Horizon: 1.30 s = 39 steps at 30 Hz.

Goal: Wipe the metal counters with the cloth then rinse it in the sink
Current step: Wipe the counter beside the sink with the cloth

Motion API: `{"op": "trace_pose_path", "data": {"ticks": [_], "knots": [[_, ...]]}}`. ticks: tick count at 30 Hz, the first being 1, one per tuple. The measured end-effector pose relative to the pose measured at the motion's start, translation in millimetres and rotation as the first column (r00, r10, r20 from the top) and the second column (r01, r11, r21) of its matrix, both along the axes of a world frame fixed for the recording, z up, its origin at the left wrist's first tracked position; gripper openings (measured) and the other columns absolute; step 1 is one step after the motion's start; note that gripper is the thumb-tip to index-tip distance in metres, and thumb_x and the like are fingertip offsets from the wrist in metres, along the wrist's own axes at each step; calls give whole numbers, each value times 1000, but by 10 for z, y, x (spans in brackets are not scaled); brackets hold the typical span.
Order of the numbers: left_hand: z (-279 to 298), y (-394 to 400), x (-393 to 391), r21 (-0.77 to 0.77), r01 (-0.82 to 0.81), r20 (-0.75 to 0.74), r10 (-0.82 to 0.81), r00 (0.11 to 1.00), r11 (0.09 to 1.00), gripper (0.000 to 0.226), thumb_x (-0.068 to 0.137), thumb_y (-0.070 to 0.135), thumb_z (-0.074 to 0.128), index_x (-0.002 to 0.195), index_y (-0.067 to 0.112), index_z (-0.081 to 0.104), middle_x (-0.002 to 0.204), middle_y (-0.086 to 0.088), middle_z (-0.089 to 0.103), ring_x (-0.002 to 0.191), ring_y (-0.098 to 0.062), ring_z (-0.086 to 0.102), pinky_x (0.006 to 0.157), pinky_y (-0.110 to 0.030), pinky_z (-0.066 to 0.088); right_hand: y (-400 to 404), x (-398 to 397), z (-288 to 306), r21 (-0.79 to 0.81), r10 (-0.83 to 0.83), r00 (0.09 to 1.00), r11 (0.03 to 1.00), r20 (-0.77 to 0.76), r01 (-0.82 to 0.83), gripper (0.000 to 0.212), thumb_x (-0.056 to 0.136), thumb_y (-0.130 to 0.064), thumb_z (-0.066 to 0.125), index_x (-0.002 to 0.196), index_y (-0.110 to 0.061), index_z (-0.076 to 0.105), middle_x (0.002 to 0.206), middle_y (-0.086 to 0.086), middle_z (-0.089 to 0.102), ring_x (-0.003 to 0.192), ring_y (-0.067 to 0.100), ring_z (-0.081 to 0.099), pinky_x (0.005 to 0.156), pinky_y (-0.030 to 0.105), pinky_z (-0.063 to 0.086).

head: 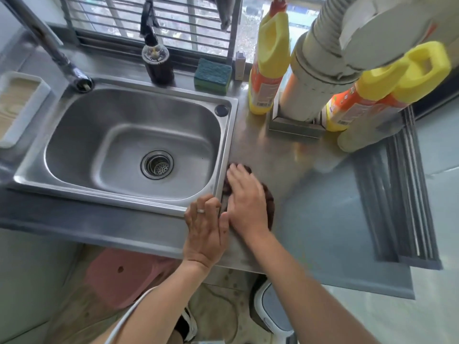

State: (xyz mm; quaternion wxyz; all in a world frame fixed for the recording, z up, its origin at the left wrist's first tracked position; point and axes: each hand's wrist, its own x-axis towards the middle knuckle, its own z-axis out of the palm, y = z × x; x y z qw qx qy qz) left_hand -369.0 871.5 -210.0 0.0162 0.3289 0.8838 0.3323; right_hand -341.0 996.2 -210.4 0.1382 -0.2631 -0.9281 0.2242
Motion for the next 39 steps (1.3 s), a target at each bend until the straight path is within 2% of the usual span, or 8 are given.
{"op": "trace_pose_path", "data": {"ticks": [7, 10, 13, 17, 26, 30, 35, 39], "knots": [[34, -46, -1, 58, -26, 37, 24, 999, 998, 17, 97, 33, 30, 100, 19, 39, 107, -5, 49, 98, -25, 44, 91, -42, 31, -357, 1049, 91, -23, 287, 956, 957, -66, -289, 32, 82, -9, 59, 111, -18, 70, 128, -6, 65, 132, 13, 52, 105, 42, 44], [7, -18, 5, 23, -12, 6, 12, 1000, 1000, 16, 96, 33, 31, 101, 20, 39, 106, -5, 50, 97, -28, 46, 92, -45, 31, -18, 1198, 47, 71, -151, 982, 984, -116, 160, 36, 91, -9, 53, 122, -14, 68, 137, 7, 56, 129, 28, 53, 106, 47, 44], [-21, -3, 19, -13, 1, -32, -2, 999, 1000, 15, 96, 31, 34, 100, 18, 41, 108, -5, 49, 96, -27, 45, 90, -46, 34, 176, 1040, 25, 160, -449, 888, 888, 104, 430, 46, 99, -27, 47, 142, -15, 54, 156, 14, 40, 144, 35, 38, 119, 52, 30], [-53, -19, 11, -41, 14, -17, -15, 1000, 999, 17, 97, 31, 33, 103, 18, 39, 110, -6, 49, 94, -30, 48, 91, -47, 35, 411, 571, -64, 196, -233, 958, 960, 170, 199, 55, 101, -27, 38, 153, -12, 42, 163, 7, 35, 152, 23, 30, 125, 44, 24], [-27, 4, -18, -36, 23, 9, -22, 1000, 999, 26, 101, 35, 28, 107, 16, 43, 114, -5, 49, 102, -28, 47, 96, -47, 34, 604, -961, -57, 94, -156, 986, 984, 60, 150, 58, 91, -21, 45, 146, -7, 52, 155, 11, 49, 145, 23, 44, 120, 46, 33], [-21, 10, -24, -19, 13, 0, -13, 1000, 1000, 22, 99, 33, 32, 107, 15, 43, 112, -7, 52, 102, -28, 49, 96, -45, 34, 252, -489, -61, 140, -77, 995, 988, 66, 68, 58, 95, -25, 42, 149, -6, 47, 158, 11, 44, 148, 22, 39, 123, 42, 29], [15, 14, -22, -1, 2, -32, -2, 999, 1000, 20, 94, 29, 39, 104, 13, 47, 107, -5, 51, 100, -26, 46, 93, -44, 33, 345, 402, -14, 143, 254, 960, 952, 119, -270, 60, 91, -21, 49, 151, -18, 48, 161, -1, 40, 152, 13, 31, 124, 40, 26], [10, 20, 11, -17, -6, -98, 4, 995, 1000, 23, 93, 28, 39, 106, 12, 48, 109, -6, 53, 101, -27, 46, 92, -44, 31, 1041, 1061, -23, 147, -26, 995, 989, 97, 12, 52, 95, -22, 43, 146, -15, 54, 156, 4, 47, 146, 21, 41, 118, 47, 36]]}}
